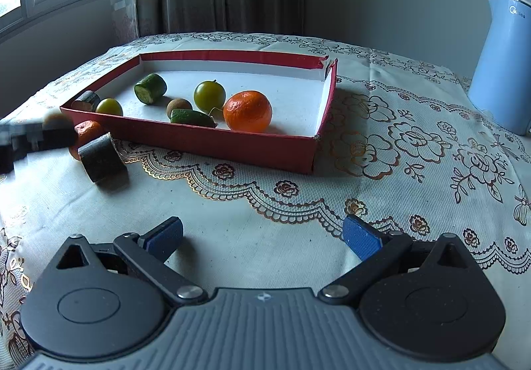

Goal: Organize fruits
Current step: 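Carry the brown fruit into the red box and open the left gripper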

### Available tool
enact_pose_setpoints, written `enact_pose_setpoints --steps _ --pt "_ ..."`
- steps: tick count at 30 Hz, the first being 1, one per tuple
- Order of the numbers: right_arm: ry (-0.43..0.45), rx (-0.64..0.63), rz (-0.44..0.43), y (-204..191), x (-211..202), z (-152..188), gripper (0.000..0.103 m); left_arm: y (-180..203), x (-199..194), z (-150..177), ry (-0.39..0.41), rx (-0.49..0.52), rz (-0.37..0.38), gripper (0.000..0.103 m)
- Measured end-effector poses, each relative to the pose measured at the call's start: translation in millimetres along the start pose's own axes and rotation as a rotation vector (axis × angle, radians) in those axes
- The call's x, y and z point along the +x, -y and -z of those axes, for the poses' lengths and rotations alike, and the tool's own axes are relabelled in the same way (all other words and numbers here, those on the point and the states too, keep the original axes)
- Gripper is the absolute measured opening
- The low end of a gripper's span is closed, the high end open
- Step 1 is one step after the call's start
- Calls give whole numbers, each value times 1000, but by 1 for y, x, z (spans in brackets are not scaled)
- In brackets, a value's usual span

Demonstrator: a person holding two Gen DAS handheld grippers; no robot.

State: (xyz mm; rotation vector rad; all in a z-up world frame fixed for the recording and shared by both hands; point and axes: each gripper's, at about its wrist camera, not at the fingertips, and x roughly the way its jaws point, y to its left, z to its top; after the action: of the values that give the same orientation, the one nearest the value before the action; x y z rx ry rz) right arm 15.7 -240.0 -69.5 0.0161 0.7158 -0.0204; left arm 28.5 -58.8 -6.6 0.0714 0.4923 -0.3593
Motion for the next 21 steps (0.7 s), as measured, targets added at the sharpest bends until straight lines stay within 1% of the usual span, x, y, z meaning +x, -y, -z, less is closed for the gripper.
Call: enact_pose_setpoints --steps 3,7,10,15,18,21 --pt "0 0 0 0 0 0 103 -6 5 -21 48 -5 -29 26" --pt "0 -1 1 -1 0 0 103 -8 33 -35 46 9 -84 26" --pt "0 -1 1 0 0 1 103 -9 57 -36 13 6 -92 26" --pt "1 -2 1 0 1 1 103 -8 88 -33 -59 -32 -29 27" --pt "1 -2 1 0 1 1 103 -5 101 -27 -91 -26 -31 27" --pt "1 -2 1 -1 1 1 103 -3 110 -22 -106 -19 -43 27"
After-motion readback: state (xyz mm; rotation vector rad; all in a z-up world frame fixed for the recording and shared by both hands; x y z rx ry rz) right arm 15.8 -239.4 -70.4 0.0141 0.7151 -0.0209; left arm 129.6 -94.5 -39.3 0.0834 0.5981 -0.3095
